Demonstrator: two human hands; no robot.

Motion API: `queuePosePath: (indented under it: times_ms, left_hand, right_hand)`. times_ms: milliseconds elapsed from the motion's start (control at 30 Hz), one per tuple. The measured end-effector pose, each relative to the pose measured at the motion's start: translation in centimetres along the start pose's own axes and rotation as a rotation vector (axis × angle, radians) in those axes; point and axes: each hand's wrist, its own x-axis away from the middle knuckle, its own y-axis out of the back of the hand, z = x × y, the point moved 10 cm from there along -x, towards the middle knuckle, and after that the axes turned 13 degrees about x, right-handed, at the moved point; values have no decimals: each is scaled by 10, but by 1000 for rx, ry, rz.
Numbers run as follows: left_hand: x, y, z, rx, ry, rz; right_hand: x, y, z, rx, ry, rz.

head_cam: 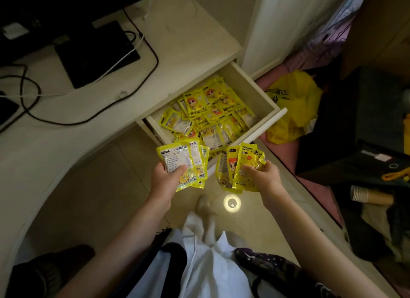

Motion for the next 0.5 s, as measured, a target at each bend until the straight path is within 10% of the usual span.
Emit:
queuePosePath:
  times_ms: [500]
  left_hand:
    - [-72, -91, -32, 92, 26, -142]
  right_hand:
    - [-125, 17, 114, 207, 45, 143]
